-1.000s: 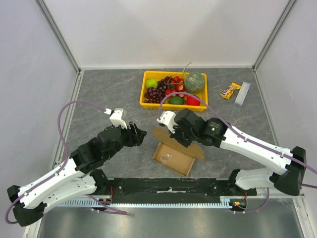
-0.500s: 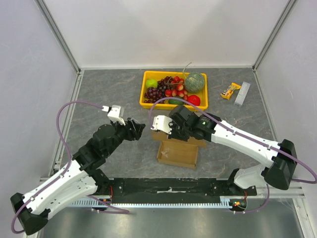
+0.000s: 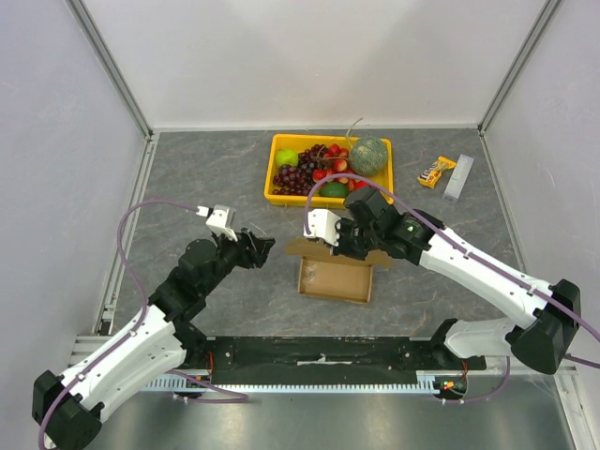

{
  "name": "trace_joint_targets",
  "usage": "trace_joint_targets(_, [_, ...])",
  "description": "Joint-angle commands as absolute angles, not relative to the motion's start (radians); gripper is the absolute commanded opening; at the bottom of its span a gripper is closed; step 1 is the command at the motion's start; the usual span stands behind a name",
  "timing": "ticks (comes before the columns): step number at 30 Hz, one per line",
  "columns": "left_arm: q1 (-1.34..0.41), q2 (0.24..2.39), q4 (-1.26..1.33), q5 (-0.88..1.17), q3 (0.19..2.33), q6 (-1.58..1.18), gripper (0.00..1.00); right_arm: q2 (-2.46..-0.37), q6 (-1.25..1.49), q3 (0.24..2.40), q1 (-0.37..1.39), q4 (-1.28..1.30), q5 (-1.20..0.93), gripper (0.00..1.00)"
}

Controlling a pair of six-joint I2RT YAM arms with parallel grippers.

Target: Fold the paper box

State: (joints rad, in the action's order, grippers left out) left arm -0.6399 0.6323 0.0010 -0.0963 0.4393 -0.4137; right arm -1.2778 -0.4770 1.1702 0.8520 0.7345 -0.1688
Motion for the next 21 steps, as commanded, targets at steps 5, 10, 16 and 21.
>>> trace_joint_targets(5, [-0.618, 0.747, 0.074, -0.081, 0.405, -0.426, 0.67, -1.235, -0.546, 1.144, 0.825, 0.732, -0.333, 0.00])
trace_joint_targets(10, [-0.618, 0.818, 0.153, 0.046, 0.400, -0.390, 0.65, -1.258, -0.552, 1.149, 0.825, 0.732, -0.330, 0.00])
trace_joint_targets(16, [-0.618, 0.818, 0.242, 0.218, 0.348, -0.348, 0.65, -1.267, -0.549, 1.152, 0.825, 0.719, -0.336, 0.00])
trace_joint_targets(21, [-0.620, 0.815, 0.242, 0.284, 0.319, -0.337, 0.63, -1.272, -0.532, 1.152, 0.824, 0.701, -0.316, 0.00])
